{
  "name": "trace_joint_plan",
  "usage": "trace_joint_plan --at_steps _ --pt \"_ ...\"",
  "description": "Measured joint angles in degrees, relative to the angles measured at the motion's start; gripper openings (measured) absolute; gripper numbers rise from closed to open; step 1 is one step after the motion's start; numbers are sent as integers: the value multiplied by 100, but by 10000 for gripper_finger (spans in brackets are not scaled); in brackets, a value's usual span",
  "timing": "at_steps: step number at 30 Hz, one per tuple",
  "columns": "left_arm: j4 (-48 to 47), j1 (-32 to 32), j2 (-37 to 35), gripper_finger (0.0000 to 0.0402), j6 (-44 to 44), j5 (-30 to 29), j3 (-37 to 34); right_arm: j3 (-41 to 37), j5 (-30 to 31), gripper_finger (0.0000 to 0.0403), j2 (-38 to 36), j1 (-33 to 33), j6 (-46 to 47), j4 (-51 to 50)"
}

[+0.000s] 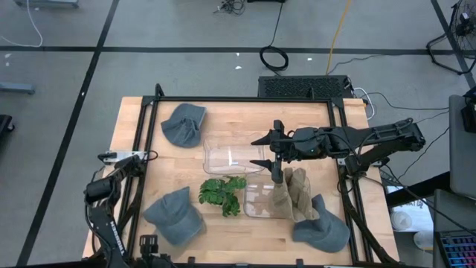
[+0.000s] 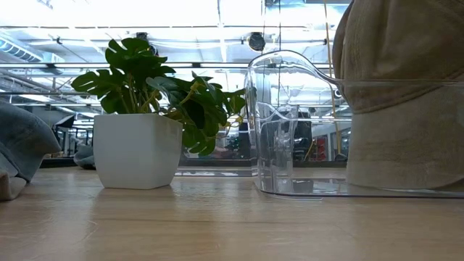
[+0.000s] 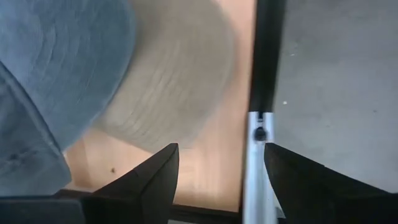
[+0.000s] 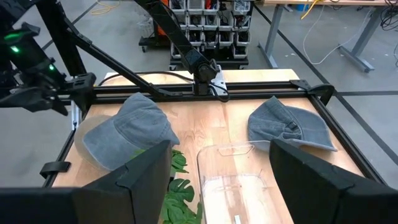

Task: Pick & Place hat
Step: Put the brown cap into the bottom transparent bin

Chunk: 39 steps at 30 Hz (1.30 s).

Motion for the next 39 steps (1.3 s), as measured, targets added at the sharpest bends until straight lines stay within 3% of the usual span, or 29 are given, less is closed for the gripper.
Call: trace_joint_plan --at_steps 8,12,16,21,27,33,39 --pt "4 15 33 243 -70 -670 -125 0 0 258 0 -2 0 2" --pt "263 15 277 243 243 -473 -77 0 2 258 0 -2 2 1" --pt "54 17 603 243 363 -516 449 0 2 258 0 0 4 0" --pt "-1054 47 1123 218 365 -791 1190 0 2 258 0 0 3 0" --pt "-429 78 1298 179 288 -551 1252 0 2 258 0 0 6 0" --pt "-1036 79 1298 171 4 -331 1254 0 2 258 0 0 5 -2" --pt "-1069 79 1298 170 240 -307 1254 0 2 258 -1 0 5 -2"
